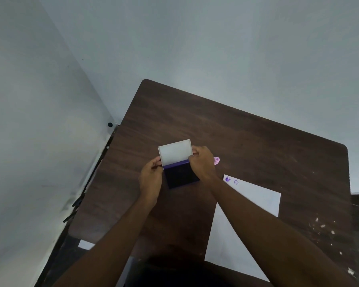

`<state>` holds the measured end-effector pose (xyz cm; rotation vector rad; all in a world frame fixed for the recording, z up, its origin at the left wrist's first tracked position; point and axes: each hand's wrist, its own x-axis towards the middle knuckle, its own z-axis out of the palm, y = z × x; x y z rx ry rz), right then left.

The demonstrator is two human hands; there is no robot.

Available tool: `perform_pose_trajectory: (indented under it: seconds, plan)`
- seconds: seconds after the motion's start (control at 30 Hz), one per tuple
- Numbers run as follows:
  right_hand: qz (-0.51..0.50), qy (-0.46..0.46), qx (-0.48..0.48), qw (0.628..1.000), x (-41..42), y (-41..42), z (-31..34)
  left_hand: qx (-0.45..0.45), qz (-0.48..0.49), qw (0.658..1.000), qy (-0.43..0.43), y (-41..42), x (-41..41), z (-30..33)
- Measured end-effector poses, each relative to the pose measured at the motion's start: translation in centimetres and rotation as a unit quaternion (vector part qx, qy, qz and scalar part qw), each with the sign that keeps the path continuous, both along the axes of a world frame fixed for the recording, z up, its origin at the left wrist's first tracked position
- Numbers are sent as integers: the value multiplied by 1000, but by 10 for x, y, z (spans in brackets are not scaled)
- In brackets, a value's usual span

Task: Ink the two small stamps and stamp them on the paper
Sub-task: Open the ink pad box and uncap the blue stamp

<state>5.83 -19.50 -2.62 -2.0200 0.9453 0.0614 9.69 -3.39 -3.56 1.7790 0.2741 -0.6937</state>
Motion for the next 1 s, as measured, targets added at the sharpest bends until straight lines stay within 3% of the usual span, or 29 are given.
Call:
perform_pose_trajectory:
  seconds: [0.2,0.5,0.63,0.73,0.83,1.0]
  plan:
    - [-8,63,-8,998,10,4,-14,5,31,999,0,-3,1,-5]
    - [-2,61,-25,998,9,8,-15,17,27,999,-21,-4,1,-6]
    - [36,59,-96,993,5,8,-11,62,-2,994,-92,-6,0,-3]
    - [88,40,-200,975,-1,6,-5,74,-33,987,-140,-10,-2,2]
    - [75,29,-279,957,-11,-8,5,67,-70,982,-161,-17,-6,8]
    - [76,87,-300,947,-27,-32,7,50,-106,980,-161,-32,-14,9]
